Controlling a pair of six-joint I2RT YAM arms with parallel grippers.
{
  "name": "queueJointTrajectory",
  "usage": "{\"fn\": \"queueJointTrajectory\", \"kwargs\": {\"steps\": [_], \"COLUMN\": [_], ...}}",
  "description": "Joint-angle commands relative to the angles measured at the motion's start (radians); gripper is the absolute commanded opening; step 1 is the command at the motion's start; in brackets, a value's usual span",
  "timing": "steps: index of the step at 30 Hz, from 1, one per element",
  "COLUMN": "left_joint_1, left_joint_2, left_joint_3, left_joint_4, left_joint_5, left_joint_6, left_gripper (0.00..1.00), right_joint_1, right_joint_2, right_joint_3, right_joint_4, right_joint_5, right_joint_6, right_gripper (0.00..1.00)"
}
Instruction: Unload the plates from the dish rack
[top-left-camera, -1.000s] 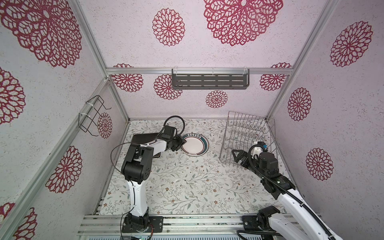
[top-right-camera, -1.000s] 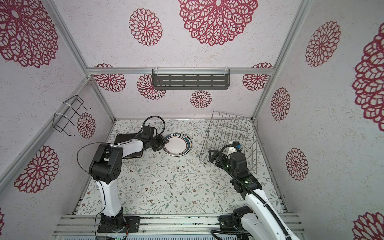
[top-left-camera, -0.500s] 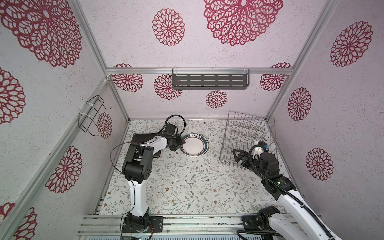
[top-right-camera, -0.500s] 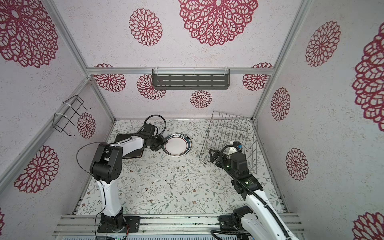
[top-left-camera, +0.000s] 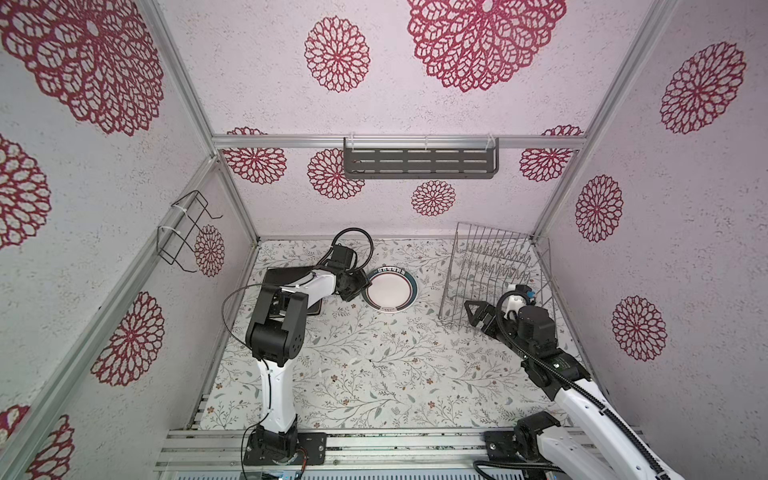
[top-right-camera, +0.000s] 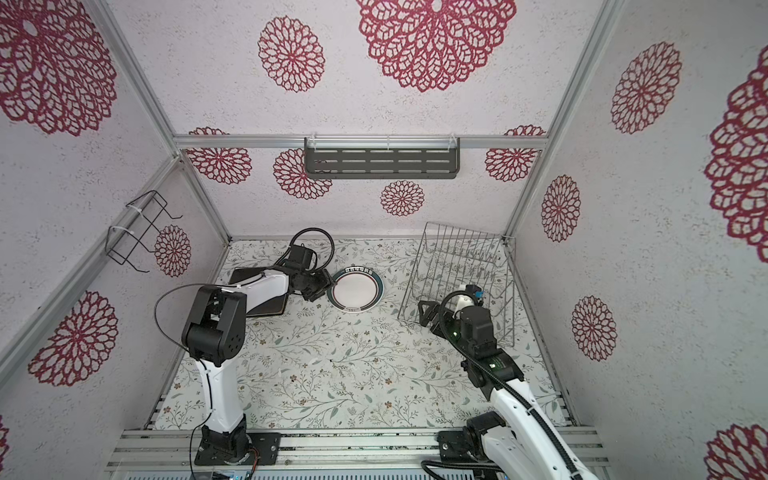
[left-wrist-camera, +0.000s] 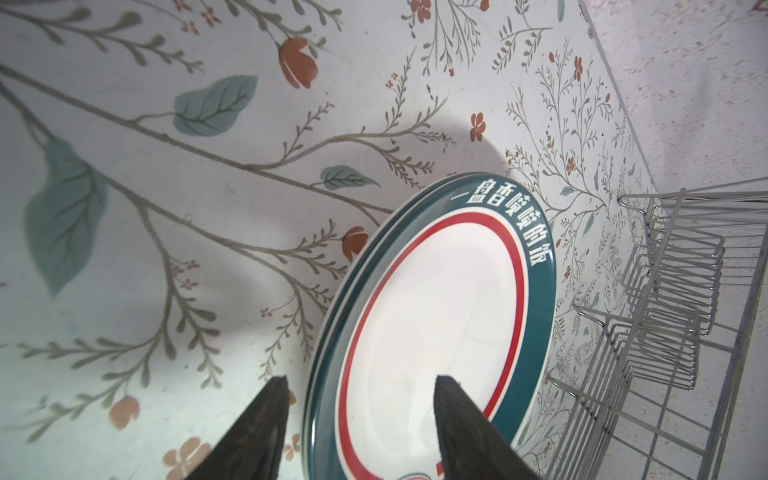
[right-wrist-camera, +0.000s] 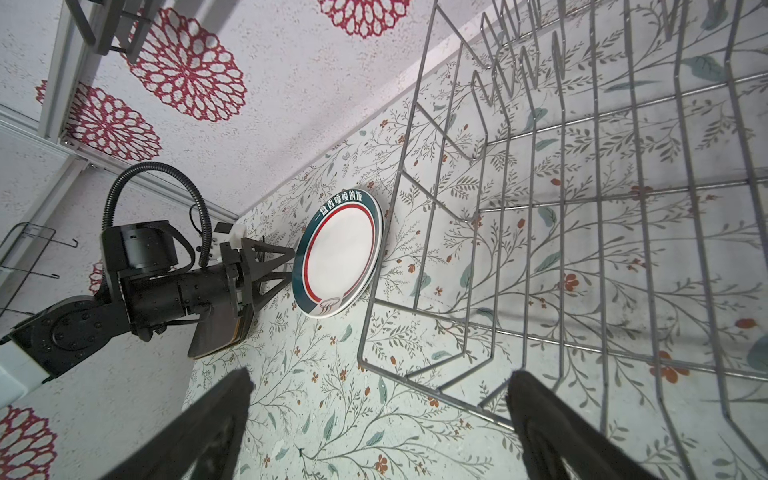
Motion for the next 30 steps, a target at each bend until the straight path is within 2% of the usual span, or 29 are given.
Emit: {"fn": "queueJointTrajectory", "kwargs": {"steps": [1, 3, 11, 18, 24, 30], "left_joint_1": [-0.005, -0.004, -0.006, -0.009, -0.009, -0.015], "left_joint_2": [-0.011, -0.031, -0.158, -0.257, -0.339, -0.440], "left_joint_3": [0.013, 0.013, 0.010, -0.008, -0.063, -0.149], "left_joint_4": [-0.018, -0.027, -0.056, -0.020, 0.022, 0.057], "left_joint_5": [-0.008, -0.007, -0.039, -0.104, -0.168, -0.372], "left_joint_6": [0.018, 0.027, 0.066, 0.106, 0.182, 0.255], "left_gripper": [0.62, 0.67, 0.99, 0.97, 0.97, 0.97], "right_joint_1": [-0.001, -0.002, -0.001, -0.001, -0.005, -0.004], "right_joint_2": [-0.003, 0.000, 0.013, 0.068, 0.230, 0.332], "right_joint_3": [-0.007, -0.013, -0.040, -0.068, -0.006, -0.009], "right_joint_4": [0.048, 0.060, 0.099, 0.148, 0.097, 0.182], "right_joint_5": [0.019, 0.020, 0.055, 0.104, 0.221, 0.198], "right_joint_6": [-0.029, -0.044, -0.086, -0.127, -0.123, -0.162], "right_gripper": [0.99, 0.99, 0.99, 0.99, 0.99, 0.99]}}
